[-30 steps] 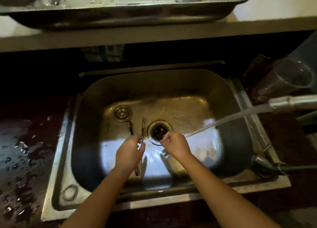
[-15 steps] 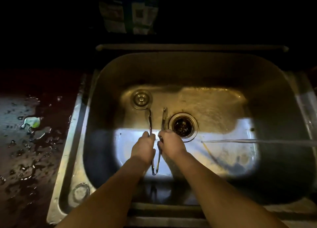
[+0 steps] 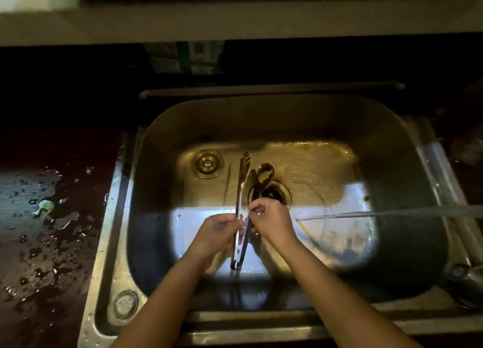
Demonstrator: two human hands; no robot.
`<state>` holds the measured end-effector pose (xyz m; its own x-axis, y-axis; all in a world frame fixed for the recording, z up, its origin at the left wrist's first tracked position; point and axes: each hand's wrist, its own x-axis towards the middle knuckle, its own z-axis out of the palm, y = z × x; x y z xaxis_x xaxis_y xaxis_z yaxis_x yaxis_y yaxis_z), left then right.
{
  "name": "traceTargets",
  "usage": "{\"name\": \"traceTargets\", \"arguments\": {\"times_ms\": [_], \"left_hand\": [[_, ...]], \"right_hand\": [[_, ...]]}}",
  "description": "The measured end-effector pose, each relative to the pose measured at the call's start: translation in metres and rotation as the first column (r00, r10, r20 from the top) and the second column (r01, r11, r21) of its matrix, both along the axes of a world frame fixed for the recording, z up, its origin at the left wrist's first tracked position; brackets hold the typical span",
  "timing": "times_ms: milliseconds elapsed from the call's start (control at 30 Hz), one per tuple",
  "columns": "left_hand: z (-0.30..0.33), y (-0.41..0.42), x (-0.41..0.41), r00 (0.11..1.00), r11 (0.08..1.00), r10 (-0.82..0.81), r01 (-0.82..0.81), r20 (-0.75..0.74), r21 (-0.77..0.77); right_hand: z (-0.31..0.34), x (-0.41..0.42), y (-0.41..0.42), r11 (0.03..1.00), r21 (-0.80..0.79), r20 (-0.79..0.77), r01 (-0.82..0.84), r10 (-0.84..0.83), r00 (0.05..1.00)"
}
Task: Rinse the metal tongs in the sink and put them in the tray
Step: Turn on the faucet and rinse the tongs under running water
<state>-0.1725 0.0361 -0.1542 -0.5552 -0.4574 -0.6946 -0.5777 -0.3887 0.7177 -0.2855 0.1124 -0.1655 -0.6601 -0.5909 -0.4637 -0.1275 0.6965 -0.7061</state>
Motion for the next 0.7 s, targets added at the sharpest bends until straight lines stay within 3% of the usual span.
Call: {"name": "traceTargets", "arguments": {"times_ms": [133, 267, 400, 467, 567, 700], "left_hand": [[0.035, 0.02, 0.001, 0.984, 0.974, 0.047, -0.007, -0.172, 0.228], [0.068, 0.041, 0.003, 0.953, 0.945, 0.065, 0.036, -0.295, 0.324], [0.082, 0.067, 0.005, 0.951, 0.939, 0.067, 0.043, -0.302, 0.342], [0.084, 0.076, 0.006, 0.951, 0.953, 0.057, 0.038, -0.302, 0.302], [0.089, 0.083, 0.006, 0.958, 0.964, 0.027, 0.051, -0.287, 0.262], [0.092, 0.088, -0.006, 0.964, 0.975, -0.035, 0.091, -0.262, 0.204]], "right_hand": [[0.036, -0.002, 0.029, 0.99, -0.095, 0.038, 0.106, -0.103, 0.994], [0.07, 0.003, 0.065, 0.976, -0.182, 0.021, 0.12, -0.118, 0.993], [0.09, 0.013, 0.106, 0.982, -0.177, -0.109, 0.068, -0.088, 0.99], [0.096, 0.017, 0.123, 0.985, -0.171, -0.261, 0.038, -0.083, 0.962], [0.106, 0.02, 0.144, 0.992, -0.062, -0.551, -0.113, 0.06, 0.832], [0.114, 0.015, 0.149, 0.923, 0.073, -0.613, -0.378, 0.341, 0.713]]}}
